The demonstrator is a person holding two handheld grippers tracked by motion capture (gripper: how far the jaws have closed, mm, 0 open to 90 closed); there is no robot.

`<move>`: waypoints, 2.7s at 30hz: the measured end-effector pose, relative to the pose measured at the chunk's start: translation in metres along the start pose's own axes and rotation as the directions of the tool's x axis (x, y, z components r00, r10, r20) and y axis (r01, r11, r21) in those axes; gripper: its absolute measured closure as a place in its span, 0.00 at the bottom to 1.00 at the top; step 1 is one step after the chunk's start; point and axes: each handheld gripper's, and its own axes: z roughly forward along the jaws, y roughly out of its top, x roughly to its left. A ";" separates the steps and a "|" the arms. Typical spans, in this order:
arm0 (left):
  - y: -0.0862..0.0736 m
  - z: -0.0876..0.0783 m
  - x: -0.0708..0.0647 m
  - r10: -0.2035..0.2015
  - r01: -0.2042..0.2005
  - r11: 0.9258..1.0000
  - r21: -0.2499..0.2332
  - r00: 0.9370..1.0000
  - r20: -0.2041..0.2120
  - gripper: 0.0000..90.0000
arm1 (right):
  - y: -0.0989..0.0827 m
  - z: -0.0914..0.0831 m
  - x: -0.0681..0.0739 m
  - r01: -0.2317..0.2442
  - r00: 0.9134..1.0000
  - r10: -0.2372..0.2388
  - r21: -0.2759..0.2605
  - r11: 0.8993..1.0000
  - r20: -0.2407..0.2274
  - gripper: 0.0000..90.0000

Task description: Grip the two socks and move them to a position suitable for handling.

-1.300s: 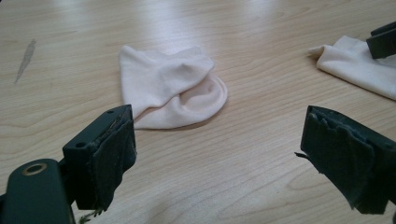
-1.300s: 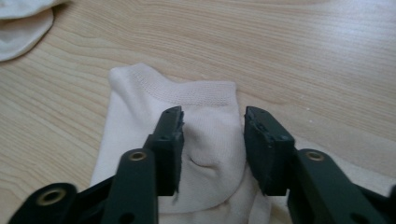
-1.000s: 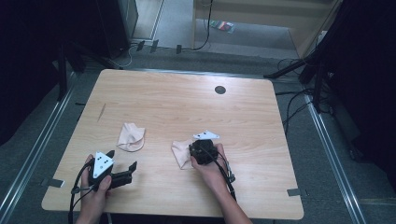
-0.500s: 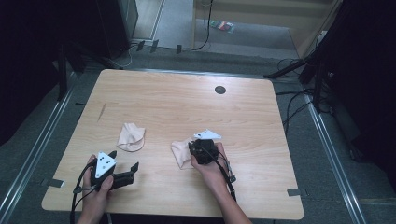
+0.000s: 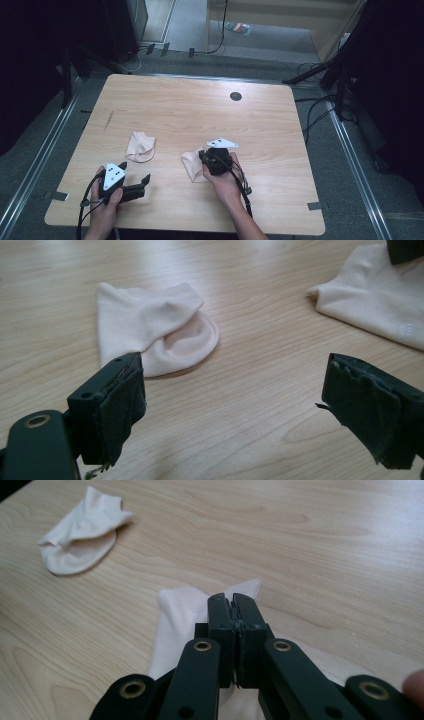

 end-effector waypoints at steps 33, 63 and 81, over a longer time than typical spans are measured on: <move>0.037 0.077 -0.102 -0.149 0.118 0.982 0.145 0.962 0.229 0.26 | 0.043 -0.036 0.037 0.000 1.000 -0.003 -0.108 0.994 -0.027 1.00; 0.052 0.028 -0.064 0.172 -0.173 0.985 0.002 0.979 -0.107 1.00 | 0.039 -0.045 0.045 -0.052 0.989 0.027 -0.170 0.984 -0.147 1.00; 0.025 0.044 -0.070 0.102 -0.121 0.986 0.118 0.982 0.161 0.57 | -0.008 -0.027 0.017 -0.067 0.995 0.059 -0.101 0.993 -0.076 1.00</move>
